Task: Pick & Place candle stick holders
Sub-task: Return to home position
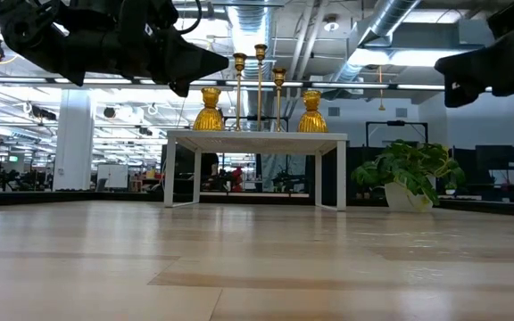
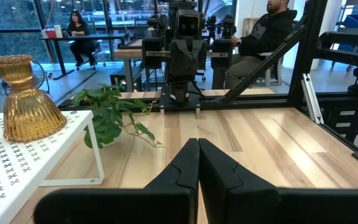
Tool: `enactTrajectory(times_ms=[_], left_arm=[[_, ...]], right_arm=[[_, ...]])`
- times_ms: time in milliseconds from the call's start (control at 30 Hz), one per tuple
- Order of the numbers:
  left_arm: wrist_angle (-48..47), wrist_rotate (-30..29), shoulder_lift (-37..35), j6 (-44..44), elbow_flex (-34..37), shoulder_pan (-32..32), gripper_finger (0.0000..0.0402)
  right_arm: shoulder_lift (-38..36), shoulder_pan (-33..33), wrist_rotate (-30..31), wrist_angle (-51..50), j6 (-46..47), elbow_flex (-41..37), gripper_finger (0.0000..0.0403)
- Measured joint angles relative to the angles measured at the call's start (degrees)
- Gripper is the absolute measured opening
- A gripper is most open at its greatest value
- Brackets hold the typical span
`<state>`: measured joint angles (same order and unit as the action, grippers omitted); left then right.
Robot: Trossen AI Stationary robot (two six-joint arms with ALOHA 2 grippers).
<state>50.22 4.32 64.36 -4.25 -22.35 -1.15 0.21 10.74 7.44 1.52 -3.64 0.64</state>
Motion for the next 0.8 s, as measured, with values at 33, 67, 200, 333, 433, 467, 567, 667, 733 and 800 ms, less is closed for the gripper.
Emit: enactTrajectory(times_ms=[33, 67, 200, 333, 433, 467, 567, 667, 733, 800], left_arm=[[0.0, 0.0, 0.0, 0.0, 0.0, 0.0, 0.0004], [0.0, 0.0, 0.0, 0.0, 0.0, 0.0, 0.0004], [0.0, 0.0, 0.0, 0.02, 0.0, 0.0, 0.0004], [-0.19, 0.0, -0.22, 0.0, 0.0, -0.03, 0.0004], [-1.75, 0.17, -1.37, -0.07, 0.01, -1.05, 0.0004], [-2.0, 0.13, -1.92, -0.07, 0.37, -1.59, 0.0004], [-2.15, 0.13, -4.8, 0.32, 2.98, -3.41, 0.0004], [-2.07, 0.39, -10.19, 1.66, 7.57, -4.88, 0.0004], [-2.22, 0.42, -14.92, 2.28, 11.41, -5.49, 0.0004], [-2.08, 0.4, -19.86, 3.64, 14.83, -5.6, 0.0004]], right_arm=[[0.06, 0.0, -0.04, 0.0, -0.31, 0.0, 0.0], [0.12, 0.0, -0.05, 0.0, -0.74, 0.0, 0.0], [0.15, 0.0, -0.07, -0.02, -1.07, 0.0, 0.0], [0.15, 0.0, -0.07, -0.07, -1.49, 0.0, 0.0], [0.15, 0.0, -0.07, -0.1, -1.86, 0.0, 0.0], [0.15, 0.0, -0.07, -0.11, -1.9, 0.0, 0.0], [0.15, 0.0, -0.09, -0.13, -1.35, 0.0, 0.0], [0.15, 0.0, -0.11, -0.15, -0.54, 0.0, 0.0], [0.17, 0.0, -0.09, -0.15, -0.39, 0.0, 0.0], [0.15, -0.02, -0.07, -0.15, -0.39, 0.0, 0.0]])
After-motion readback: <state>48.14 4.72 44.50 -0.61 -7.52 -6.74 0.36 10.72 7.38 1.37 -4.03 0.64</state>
